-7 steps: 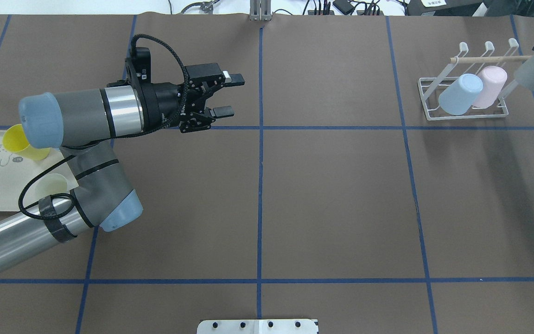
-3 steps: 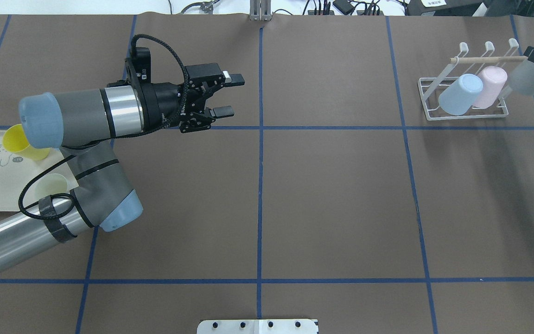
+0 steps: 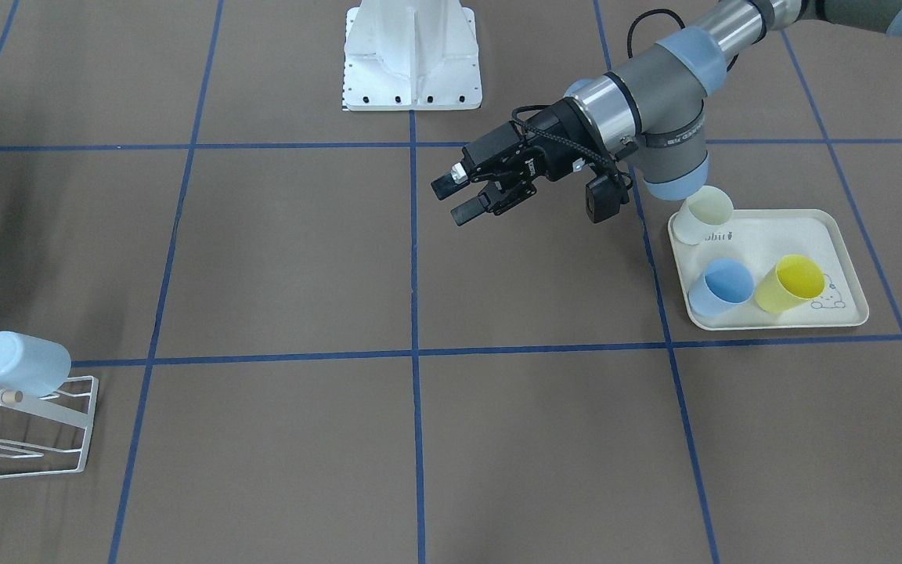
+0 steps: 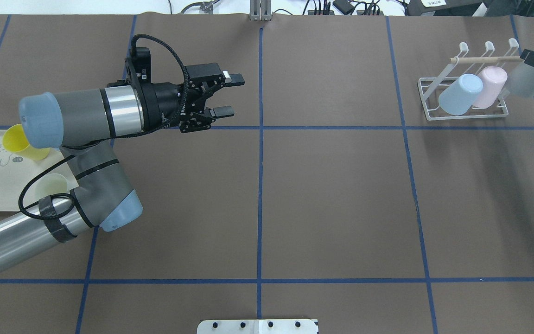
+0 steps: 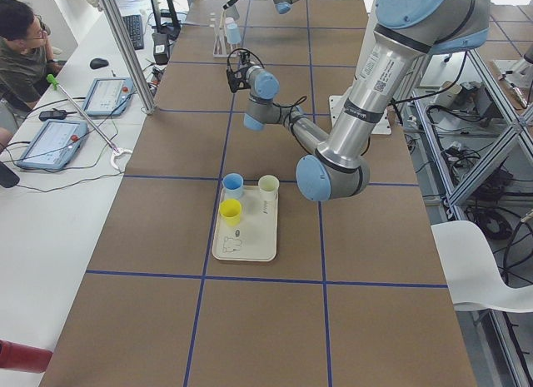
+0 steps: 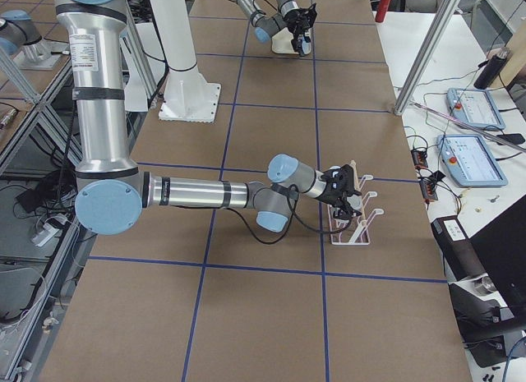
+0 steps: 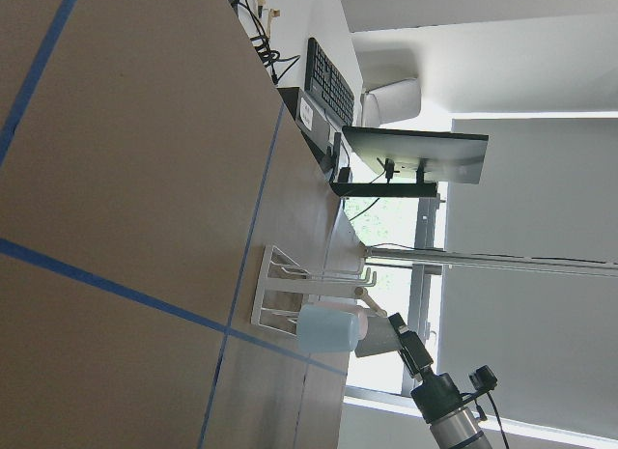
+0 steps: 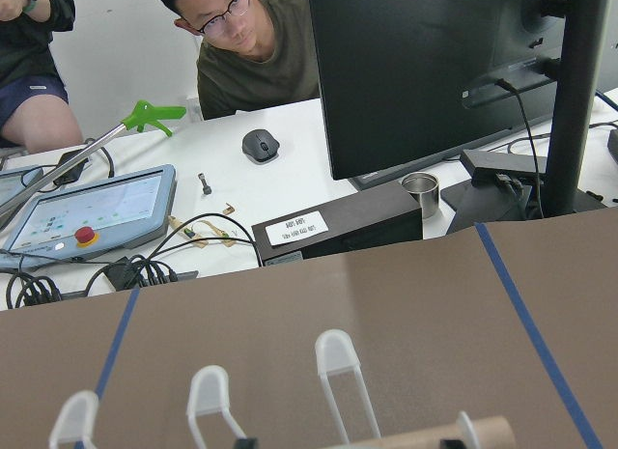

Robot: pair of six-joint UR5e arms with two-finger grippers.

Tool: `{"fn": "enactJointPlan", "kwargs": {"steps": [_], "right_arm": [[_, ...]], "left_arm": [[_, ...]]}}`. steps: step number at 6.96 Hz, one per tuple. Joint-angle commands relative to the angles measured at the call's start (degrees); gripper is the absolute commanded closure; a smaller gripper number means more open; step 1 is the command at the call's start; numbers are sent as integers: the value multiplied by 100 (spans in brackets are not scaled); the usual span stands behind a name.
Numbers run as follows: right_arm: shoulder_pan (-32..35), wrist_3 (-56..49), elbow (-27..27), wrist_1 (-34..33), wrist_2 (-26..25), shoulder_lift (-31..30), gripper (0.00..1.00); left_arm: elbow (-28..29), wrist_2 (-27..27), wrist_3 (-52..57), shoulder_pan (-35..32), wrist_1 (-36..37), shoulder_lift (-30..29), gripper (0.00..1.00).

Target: Transfer IKEA cup to right arm and place on rack

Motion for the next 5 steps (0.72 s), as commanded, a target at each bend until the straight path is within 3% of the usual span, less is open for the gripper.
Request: {"fn": "enactJointPlan", "kwargs": {"steps": [1,3,5], "right_arm": [[-63,-23,-59,6,-27,0,1],[-63,-32,28,6,69,35,1],[155,38,369,-3,839,18,1]], "left_arm": [[0,0,0,-17,4,0,9],[-26,-44,706,-263,221,0,11],[-61,-53,2400,-421,1307,131,11]]}}
